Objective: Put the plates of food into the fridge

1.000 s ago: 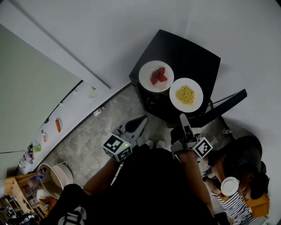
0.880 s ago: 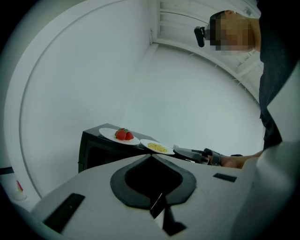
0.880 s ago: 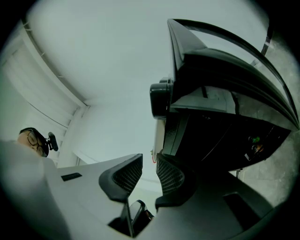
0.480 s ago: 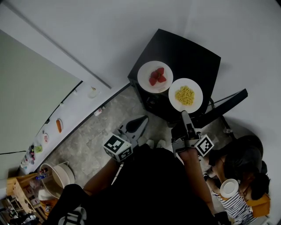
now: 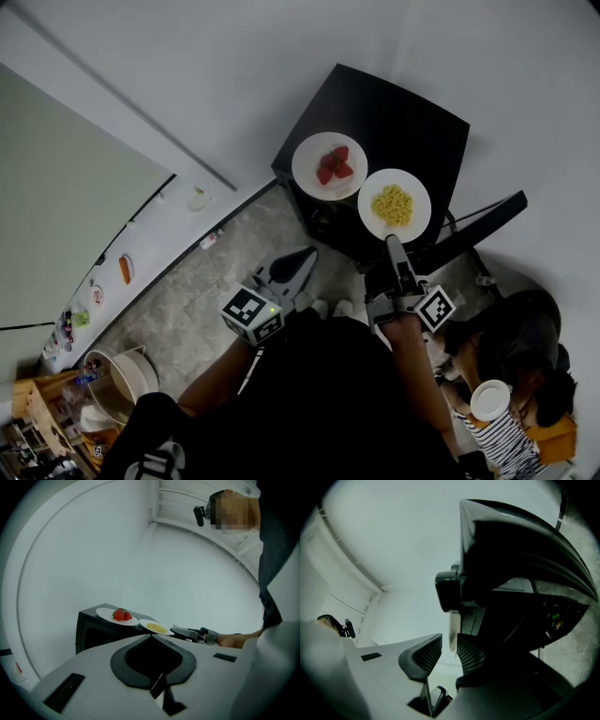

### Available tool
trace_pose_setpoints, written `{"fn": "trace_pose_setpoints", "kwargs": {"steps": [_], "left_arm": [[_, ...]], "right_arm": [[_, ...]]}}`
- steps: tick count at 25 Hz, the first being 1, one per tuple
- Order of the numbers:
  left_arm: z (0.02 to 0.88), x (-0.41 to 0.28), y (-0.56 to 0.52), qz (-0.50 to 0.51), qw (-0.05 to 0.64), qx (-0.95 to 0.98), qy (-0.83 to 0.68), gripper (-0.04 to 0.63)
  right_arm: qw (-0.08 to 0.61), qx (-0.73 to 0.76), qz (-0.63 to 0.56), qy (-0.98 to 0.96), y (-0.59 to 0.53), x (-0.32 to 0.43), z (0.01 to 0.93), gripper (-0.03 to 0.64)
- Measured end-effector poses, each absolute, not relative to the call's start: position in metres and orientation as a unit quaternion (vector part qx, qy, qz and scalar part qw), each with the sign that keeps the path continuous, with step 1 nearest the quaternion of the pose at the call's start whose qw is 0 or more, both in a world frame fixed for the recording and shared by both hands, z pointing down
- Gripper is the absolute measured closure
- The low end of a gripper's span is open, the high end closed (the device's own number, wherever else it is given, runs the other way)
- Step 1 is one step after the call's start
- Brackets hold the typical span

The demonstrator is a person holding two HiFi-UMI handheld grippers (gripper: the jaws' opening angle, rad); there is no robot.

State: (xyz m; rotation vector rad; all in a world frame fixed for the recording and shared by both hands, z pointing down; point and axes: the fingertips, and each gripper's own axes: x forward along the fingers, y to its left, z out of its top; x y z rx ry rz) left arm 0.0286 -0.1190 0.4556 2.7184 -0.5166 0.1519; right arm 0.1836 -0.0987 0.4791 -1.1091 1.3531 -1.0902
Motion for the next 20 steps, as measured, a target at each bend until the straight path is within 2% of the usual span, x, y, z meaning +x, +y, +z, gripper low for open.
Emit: {"fn": "trace_pose_setpoints", "kwargs": {"steps": [11, 13, 20], "left_arm": [[0.4555, 0.0293, -0.1177, 0.058, 0.18, 0.965, -0.184, 0.572], [0.4557, 0.0296, -0.1177, 0.059, 0.181, 0.964, -0.186, 0.572], [0.4559, 0.0269, -0.1124, 0.057, 0.183, 0.964, -0.187, 0.572]], "right_arm": [[0.524, -0.459, -0.466, 0.545, -0.0993, 0.1867, 0.4833, 0.523], [0.525, -0.459, -0.469, 0.542, -0.0993, 0.1872, 0.4849, 0.557], [0.521, -0.462, -0.476, 0.537, -0.0948, 0.185, 0.485, 0.565]]}}
